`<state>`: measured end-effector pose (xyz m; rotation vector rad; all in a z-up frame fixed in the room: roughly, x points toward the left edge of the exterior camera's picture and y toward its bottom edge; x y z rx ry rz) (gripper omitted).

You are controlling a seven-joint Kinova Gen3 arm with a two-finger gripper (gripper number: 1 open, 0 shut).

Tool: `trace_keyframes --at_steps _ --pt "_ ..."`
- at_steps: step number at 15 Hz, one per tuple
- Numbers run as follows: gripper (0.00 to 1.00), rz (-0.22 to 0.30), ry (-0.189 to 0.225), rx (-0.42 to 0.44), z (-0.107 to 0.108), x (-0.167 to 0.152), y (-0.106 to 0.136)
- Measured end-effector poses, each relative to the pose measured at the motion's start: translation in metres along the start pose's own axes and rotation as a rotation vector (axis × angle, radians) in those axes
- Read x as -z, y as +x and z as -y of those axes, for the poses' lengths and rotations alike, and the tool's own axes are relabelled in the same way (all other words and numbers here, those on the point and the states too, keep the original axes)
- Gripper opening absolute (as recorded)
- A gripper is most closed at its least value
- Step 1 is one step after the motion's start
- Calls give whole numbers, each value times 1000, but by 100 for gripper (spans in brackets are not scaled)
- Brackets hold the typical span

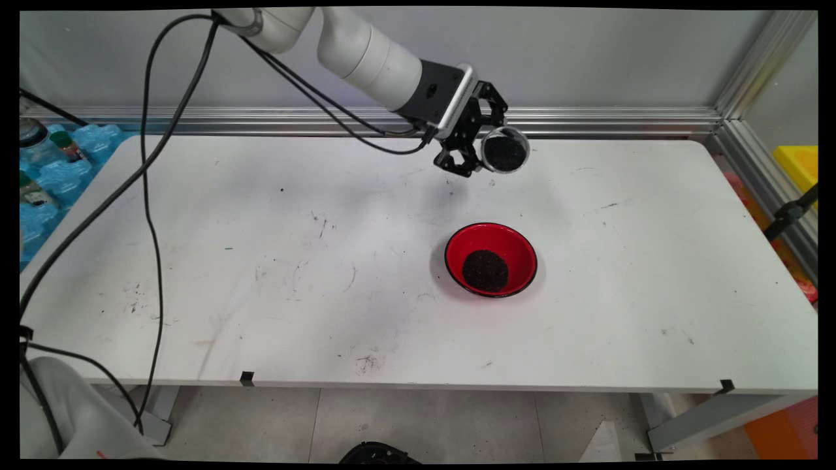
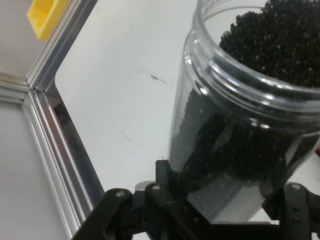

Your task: Pour the black seasoning powder in the red bowl

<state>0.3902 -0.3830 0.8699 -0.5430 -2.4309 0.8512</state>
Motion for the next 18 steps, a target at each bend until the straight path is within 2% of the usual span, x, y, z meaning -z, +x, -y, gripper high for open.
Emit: trace_keyframes --at_steps 5,18 --pt "0 0 -22 64 14 2 2" --pt "0 7 -91 192 33 12 -4"
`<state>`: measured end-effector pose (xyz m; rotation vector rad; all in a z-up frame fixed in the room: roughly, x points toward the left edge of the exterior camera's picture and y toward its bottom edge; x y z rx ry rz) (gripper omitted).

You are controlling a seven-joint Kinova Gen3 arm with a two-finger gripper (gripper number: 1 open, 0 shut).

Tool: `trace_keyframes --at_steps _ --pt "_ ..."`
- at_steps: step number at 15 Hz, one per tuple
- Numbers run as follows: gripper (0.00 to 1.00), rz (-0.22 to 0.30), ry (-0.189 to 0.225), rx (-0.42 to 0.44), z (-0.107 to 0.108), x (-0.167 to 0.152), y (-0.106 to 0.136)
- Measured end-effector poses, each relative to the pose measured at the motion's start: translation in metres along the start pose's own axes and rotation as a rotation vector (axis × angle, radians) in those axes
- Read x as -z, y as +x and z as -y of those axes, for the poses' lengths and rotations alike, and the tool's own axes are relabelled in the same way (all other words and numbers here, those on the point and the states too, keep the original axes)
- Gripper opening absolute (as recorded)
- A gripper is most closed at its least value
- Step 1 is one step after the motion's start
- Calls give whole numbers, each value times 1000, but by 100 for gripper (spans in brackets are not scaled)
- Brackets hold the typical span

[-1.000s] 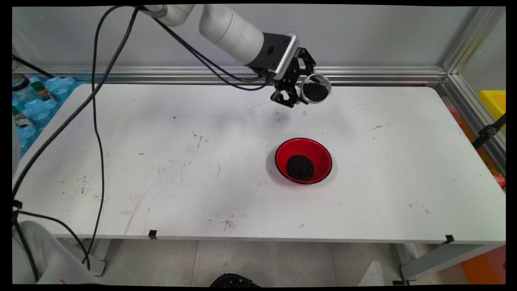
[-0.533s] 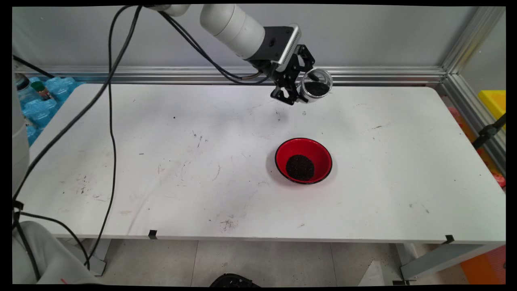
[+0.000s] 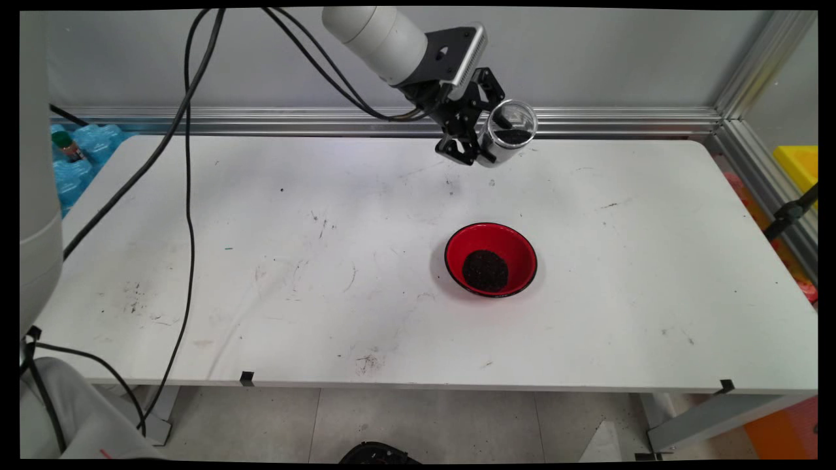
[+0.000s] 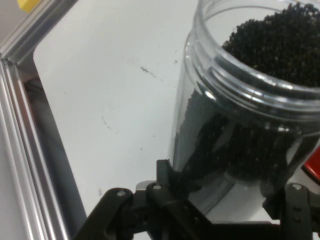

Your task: Pour the black seasoning powder in the red bowl

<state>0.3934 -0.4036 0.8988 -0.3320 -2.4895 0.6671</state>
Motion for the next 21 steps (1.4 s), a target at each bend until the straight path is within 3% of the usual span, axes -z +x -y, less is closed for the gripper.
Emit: trace_keyframes --at_steps 10,21 --pt "0 -14 -73 153 16 3 -5" --pt "0 -65 -116 361 33 -14 -34"
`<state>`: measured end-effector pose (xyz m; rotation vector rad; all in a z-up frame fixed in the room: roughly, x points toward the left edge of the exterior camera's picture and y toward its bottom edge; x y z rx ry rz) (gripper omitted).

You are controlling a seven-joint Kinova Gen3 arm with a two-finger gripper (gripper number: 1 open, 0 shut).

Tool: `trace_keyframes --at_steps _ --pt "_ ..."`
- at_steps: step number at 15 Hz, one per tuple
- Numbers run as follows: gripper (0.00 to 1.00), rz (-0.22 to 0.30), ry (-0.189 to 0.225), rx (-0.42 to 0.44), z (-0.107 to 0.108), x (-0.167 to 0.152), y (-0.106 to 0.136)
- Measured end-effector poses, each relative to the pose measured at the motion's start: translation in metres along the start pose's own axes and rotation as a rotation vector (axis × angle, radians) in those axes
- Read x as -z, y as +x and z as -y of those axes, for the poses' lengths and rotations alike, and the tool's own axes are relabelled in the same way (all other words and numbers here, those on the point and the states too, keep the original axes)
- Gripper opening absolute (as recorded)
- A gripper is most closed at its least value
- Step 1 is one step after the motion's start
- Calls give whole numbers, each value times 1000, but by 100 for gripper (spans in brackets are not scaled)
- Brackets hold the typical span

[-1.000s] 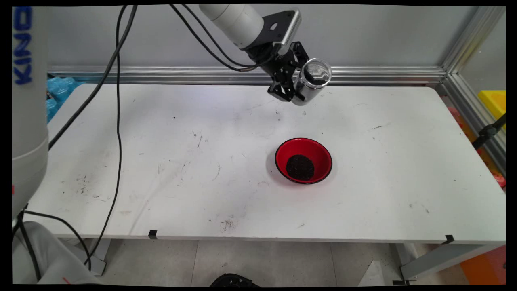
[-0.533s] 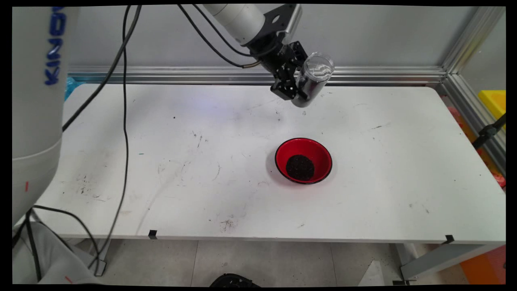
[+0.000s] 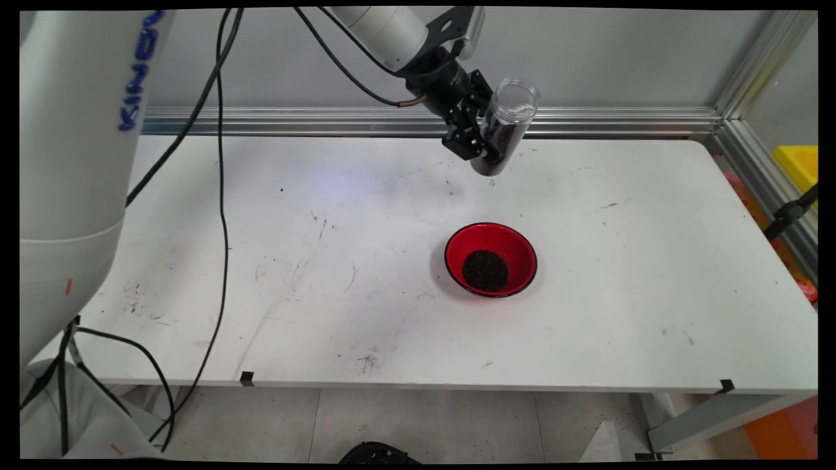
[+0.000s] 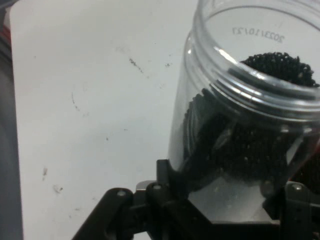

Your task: Pour the black seasoning powder in the red bowl

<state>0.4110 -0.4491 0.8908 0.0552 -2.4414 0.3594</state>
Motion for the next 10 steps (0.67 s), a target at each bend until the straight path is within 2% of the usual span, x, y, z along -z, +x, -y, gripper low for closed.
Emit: trace_keyframes --at_steps 10 --pt "0 -33 -2 123 10 -20 -27"
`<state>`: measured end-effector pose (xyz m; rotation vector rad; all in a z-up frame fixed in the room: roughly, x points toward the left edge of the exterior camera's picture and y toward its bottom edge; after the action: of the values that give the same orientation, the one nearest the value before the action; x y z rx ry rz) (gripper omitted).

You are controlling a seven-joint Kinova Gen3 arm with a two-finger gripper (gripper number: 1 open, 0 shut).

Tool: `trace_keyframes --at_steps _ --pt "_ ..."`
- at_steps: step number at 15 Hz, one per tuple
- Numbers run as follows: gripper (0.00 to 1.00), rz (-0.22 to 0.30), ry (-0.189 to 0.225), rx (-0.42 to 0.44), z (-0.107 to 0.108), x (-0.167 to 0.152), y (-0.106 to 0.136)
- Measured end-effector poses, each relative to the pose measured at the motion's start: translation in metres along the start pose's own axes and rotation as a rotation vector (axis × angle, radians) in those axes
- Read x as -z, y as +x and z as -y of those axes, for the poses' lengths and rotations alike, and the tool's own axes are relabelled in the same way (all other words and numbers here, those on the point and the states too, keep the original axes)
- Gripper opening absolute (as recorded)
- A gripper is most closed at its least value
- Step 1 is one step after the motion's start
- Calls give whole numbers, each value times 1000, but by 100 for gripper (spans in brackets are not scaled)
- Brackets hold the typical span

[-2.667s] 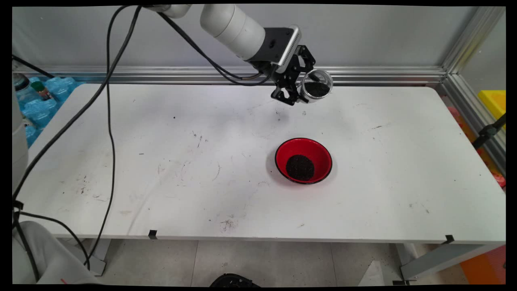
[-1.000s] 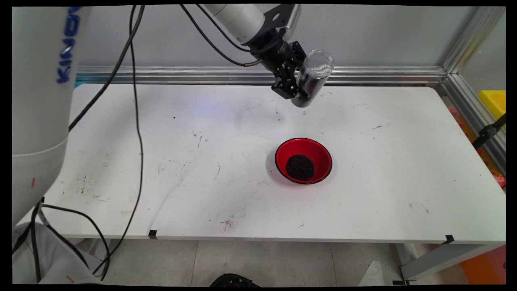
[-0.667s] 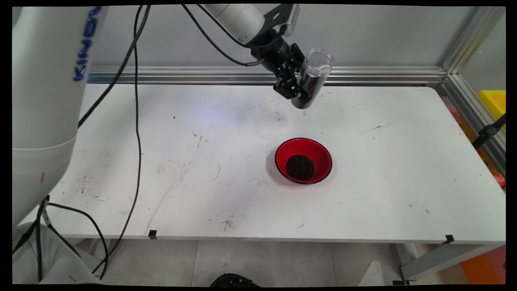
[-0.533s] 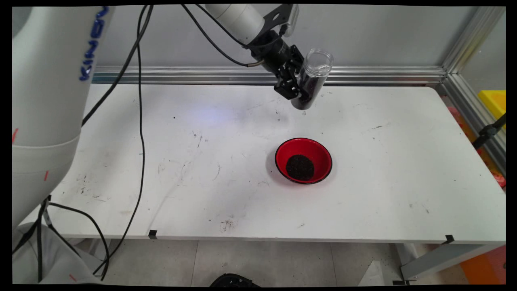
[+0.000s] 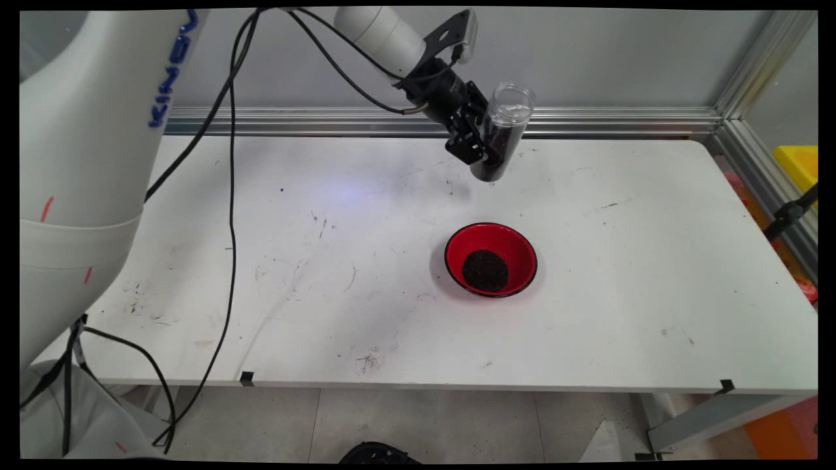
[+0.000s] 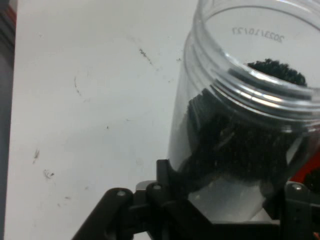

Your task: Pour the black seasoning powder in the red bowl

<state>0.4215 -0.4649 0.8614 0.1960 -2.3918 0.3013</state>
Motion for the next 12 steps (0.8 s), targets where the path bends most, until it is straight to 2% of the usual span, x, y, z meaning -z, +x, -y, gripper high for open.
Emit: trace_keyframes --at_steps 12 --pt "0 -10 6 99 8 -33 -31"
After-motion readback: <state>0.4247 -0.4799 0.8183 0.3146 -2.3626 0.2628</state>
